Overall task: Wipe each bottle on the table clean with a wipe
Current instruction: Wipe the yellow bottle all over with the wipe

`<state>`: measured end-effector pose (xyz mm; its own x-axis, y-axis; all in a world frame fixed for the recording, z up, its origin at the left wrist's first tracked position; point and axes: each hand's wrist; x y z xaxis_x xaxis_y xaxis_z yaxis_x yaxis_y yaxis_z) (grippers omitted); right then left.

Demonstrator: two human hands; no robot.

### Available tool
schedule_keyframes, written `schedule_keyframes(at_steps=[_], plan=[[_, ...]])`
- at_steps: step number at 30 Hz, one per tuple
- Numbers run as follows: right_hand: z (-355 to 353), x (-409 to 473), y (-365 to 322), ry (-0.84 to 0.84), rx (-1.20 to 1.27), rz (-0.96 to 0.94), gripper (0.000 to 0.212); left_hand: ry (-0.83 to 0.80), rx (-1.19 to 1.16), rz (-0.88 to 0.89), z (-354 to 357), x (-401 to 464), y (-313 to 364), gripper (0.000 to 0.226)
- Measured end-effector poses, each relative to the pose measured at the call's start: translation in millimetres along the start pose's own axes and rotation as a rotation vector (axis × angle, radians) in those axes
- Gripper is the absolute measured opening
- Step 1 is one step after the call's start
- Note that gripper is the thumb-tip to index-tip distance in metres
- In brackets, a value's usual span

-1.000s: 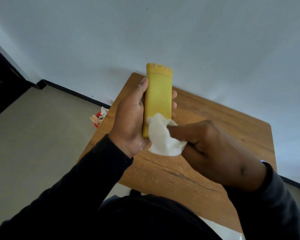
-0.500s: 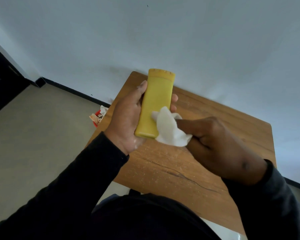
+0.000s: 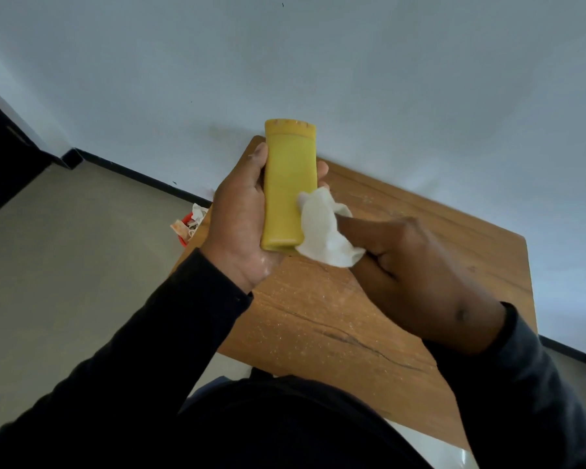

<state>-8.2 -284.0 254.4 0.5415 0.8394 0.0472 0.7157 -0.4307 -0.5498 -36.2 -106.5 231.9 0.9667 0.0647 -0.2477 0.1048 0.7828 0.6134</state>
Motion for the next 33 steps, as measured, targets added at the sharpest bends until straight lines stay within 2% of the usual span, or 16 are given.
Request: schedule_keyframes(at_steps=[3, 7, 12, 15, 17, 21, 25, 27, 30, 33], plan=[[12, -7, -12, -0.066, 0.071, -0.055, 0.022, 0.061, -0.004, 0.026, 0, 1, -1, 0.062], [16, -5, -3, 0.056, 0.025, 0.045, 0.013, 0.149, -0.010, 0.112, 2, 2, -3, 0.053], [23, -8, -26, -0.049, 0.045, -0.071, 0.020, 0.174, -0.024, 0.098, 4, 2, -4, 0.060], [22, -3, -15, 0.046, -0.005, 0.043, 0.022, 0.190, -0.044, 0.140, 3, 3, -5, 0.056], [18, -6, -8, 0.038, -0.028, 0.075, 0.021, 0.204, -0.033, 0.182, 3, 1, -5, 0.052], [20, -11, -27, -0.077, 0.020, -0.054, 0.016, 0.213, -0.024, 0.115, 5, -1, -10, 0.054], [15, -4, -12, 0.016, -0.123, 0.076, 0.021, 0.239, -0.038, 0.143, 4, -2, -13, 0.047], [15, -9, -12, -0.030, -0.102, 0.038, 0.018, 0.242, -0.016, 0.146, 2, -3, -14, 0.051], [18, -18, -23, -0.128, -0.017, -0.039, 0.019, 0.220, -0.046, 0.042, 2, -7, -19, 0.057], [17, -6, -9, -0.043, -0.123, 0.094, 0.025, 0.181, -0.007, 0.003, 3, -14, -31, 0.049]])
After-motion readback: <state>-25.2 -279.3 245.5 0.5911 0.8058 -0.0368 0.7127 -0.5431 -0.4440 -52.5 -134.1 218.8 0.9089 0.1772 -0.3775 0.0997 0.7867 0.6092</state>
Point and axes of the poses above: each hand's wrist, its own x-axis towards the middle knuckle, its own z-axis out of the palm, y = z × x, and after that the axes turned 7 degrees about -y, right-handed
